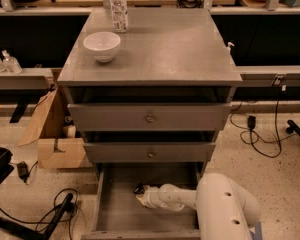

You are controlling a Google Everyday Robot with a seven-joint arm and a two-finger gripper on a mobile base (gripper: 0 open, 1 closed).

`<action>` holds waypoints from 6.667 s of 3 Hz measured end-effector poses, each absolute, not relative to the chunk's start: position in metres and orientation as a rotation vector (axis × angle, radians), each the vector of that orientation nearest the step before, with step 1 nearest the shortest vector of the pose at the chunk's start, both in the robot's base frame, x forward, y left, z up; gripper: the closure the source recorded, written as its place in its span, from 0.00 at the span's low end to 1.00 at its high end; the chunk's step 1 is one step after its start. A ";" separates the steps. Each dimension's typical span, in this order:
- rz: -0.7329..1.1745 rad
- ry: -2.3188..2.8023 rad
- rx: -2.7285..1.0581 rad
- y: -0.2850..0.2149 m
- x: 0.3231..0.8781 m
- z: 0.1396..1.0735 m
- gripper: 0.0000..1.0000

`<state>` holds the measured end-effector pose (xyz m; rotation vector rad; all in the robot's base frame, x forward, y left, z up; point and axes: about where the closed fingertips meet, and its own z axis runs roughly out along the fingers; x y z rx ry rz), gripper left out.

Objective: Pick rxbar chocolate from bottom drawer and place on counter

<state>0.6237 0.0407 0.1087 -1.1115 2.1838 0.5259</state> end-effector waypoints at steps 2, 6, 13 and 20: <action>0.526 2.184 -1.112 0.041 0.624 0.109 0.44; 0.492 2.194 -1.128 0.041 0.621 0.113 0.00; 0.337 2.269 -1.182 0.033 0.616 0.109 1.00; 0.381 2.067 -1.019 -0.164 0.561 0.575 1.00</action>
Offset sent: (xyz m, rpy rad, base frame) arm 0.0000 0.0000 0.0000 0.0000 0.0000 0.0000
